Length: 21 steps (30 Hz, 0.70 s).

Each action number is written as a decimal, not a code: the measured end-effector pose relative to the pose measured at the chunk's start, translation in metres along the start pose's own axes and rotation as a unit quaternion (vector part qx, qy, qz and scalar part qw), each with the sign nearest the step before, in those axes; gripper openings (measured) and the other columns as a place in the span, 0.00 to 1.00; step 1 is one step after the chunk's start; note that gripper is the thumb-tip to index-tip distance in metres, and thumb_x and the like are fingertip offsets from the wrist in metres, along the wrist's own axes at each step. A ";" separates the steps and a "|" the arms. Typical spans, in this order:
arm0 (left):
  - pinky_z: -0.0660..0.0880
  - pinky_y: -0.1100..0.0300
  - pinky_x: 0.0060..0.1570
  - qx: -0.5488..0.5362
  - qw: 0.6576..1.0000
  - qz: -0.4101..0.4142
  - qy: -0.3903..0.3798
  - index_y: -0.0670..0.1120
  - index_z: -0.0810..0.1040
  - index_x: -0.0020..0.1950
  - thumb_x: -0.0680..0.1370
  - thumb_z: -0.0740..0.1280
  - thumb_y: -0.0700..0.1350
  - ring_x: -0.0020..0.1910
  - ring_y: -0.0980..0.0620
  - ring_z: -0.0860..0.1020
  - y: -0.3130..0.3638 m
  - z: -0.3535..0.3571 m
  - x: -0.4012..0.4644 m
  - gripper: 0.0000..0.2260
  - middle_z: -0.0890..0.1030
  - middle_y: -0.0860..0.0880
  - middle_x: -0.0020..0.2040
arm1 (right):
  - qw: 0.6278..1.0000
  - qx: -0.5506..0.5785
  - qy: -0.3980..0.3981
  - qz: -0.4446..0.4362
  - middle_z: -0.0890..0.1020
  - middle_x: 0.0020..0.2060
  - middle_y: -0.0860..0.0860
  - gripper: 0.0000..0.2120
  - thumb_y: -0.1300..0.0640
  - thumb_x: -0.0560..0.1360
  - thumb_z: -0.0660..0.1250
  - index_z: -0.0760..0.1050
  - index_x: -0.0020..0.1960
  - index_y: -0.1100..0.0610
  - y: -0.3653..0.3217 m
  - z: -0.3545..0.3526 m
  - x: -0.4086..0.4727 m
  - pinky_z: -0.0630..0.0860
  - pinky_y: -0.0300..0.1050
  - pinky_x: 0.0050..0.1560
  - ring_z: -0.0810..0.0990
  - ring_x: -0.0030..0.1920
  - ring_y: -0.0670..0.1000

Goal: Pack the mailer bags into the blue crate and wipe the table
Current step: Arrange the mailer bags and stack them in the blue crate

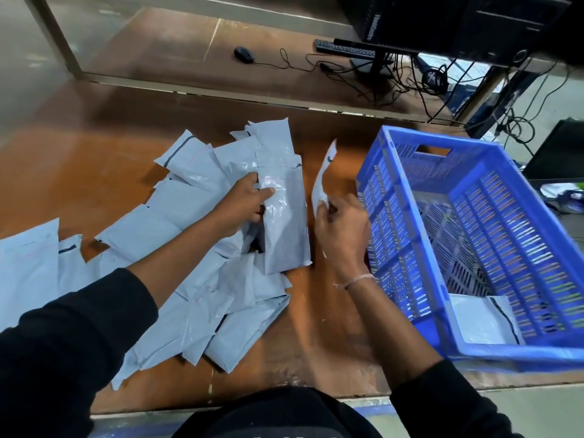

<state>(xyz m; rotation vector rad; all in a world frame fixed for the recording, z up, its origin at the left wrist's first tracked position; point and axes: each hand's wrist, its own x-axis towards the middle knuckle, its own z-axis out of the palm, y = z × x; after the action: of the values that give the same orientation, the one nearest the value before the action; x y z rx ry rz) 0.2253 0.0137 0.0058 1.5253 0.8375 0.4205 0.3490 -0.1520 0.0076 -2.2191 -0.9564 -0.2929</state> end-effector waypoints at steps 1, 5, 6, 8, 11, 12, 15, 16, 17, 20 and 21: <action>0.82 0.46 0.55 -0.021 1.000 -0.006 -0.012 0.51 0.72 0.70 0.84 0.64 0.48 0.58 0.44 0.83 0.000 0.005 -0.001 0.14 0.81 0.48 0.63 | 0.999 -0.004 -0.016 -0.034 0.78 0.43 0.52 0.10 0.51 0.78 0.65 0.81 0.46 0.56 -0.008 0.000 -0.003 0.66 0.43 0.33 0.76 0.36 0.54; 0.84 0.48 0.48 -0.133 0.989 -0.006 -0.057 0.48 0.73 0.72 0.86 0.60 0.54 0.56 0.45 0.85 0.006 0.019 -0.009 0.17 0.84 0.46 0.63 | 0.993 -0.016 -0.065 -0.096 0.74 0.40 0.51 0.14 0.48 0.79 0.63 0.77 0.41 0.55 -0.031 0.005 -0.019 0.72 0.48 0.28 0.75 0.32 0.56; 0.84 0.47 0.48 -0.151 0.986 -0.003 -0.069 0.49 0.73 0.73 0.84 0.59 0.58 0.56 0.45 0.85 0.008 0.020 -0.012 0.21 0.84 0.46 0.63 | 0.993 -0.001 -0.068 -0.092 0.73 0.39 0.51 0.14 0.48 0.80 0.63 0.76 0.40 0.56 -0.032 0.006 -0.021 0.72 0.49 0.28 0.74 0.31 0.55; 0.84 0.45 0.51 -0.170 0.982 0.000 -0.081 0.48 0.73 0.73 0.79 0.60 0.64 0.58 0.45 0.85 0.009 0.018 -0.014 0.28 0.84 0.46 0.64 | 0.991 0.060 -0.079 -0.088 0.72 0.37 0.51 0.14 0.52 0.81 0.63 0.77 0.41 0.58 -0.031 0.007 -0.021 0.73 0.51 0.31 0.72 0.32 0.53; 0.84 0.47 0.50 -0.154 0.987 0.012 -0.051 0.47 0.72 0.72 0.80 0.67 0.57 0.57 0.46 0.85 0.008 0.013 -0.014 0.24 0.83 0.46 0.63 | 0.980 0.143 -0.115 -0.079 0.75 0.38 0.51 0.10 0.60 0.80 0.65 0.83 0.56 0.61 -0.027 0.001 -0.019 0.71 0.34 0.37 0.73 0.37 0.47; 0.84 0.49 0.48 -0.146 0.988 0.020 -0.038 0.47 0.73 0.72 0.81 0.68 0.52 0.58 0.47 0.85 0.006 0.012 -0.012 0.20 0.83 0.48 0.63 | 0.978 0.152 -0.120 -0.076 0.77 0.40 0.51 0.13 0.61 0.79 0.66 0.82 0.61 0.61 -0.026 -0.003 -0.018 0.68 0.28 0.40 0.74 0.39 0.45; 0.84 0.49 0.50 -0.159 0.987 0.028 -0.022 0.48 0.73 0.72 0.81 0.71 0.43 0.61 0.48 0.83 0.003 0.004 -0.009 0.20 0.83 0.50 0.64 | 0.987 0.122 -0.085 -0.056 0.79 0.47 0.51 0.13 0.60 0.77 0.68 0.82 0.60 0.57 -0.021 -0.014 -0.014 0.69 0.31 0.46 0.75 0.46 0.45; 0.84 0.48 0.52 -0.173 0.984 0.024 -0.022 0.48 0.74 0.72 0.80 0.71 0.42 0.61 0.48 0.82 0.003 0.001 -0.009 0.20 0.83 0.50 0.64 | 0.994 0.082 -0.059 -0.043 0.78 0.49 0.51 0.13 0.57 0.76 0.69 0.81 0.60 0.56 -0.021 -0.018 -0.011 0.69 0.35 0.49 0.76 0.50 0.48; 0.84 0.47 0.52 -0.190 0.981 0.023 -0.022 0.48 0.74 0.72 0.80 0.72 0.42 0.61 0.47 0.83 0.003 -0.001 -0.009 0.21 0.83 0.49 0.63 | 0.998 0.044 -0.037 -0.023 0.77 0.52 0.51 0.15 0.53 0.75 0.70 0.80 0.61 0.55 -0.020 -0.023 -0.008 0.68 0.38 0.53 0.74 0.55 0.51; 0.83 0.49 0.53 -0.243 0.969 0.037 -0.040 0.48 0.76 0.69 0.80 0.71 0.39 0.61 0.48 0.84 0.010 -0.005 -0.010 0.18 0.84 0.50 0.61 | 0.996 0.046 -0.069 0.039 0.78 0.59 0.51 0.25 0.43 0.72 0.72 0.76 0.64 0.54 -0.025 -0.044 0.005 0.73 0.46 0.60 0.74 0.60 0.51; 0.83 0.49 0.53 -0.259 0.963 0.045 -0.051 0.49 0.76 0.67 0.80 0.71 0.38 0.61 0.48 0.83 0.012 -0.005 -0.011 0.17 0.85 0.50 0.61 | 0.988 0.087 -0.115 0.063 0.81 0.57 0.50 0.25 0.41 0.71 0.73 0.77 0.62 0.53 -0.029 -0.053 0.010 0.77 0.48 0.57 0.78 0.57 0.49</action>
<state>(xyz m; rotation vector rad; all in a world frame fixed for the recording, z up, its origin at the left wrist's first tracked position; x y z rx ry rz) 0.2178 0.0099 0.0206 1.0870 0.5229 0.5726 0.3394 -0.1683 0.0659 -2.1717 -0.9182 0.1047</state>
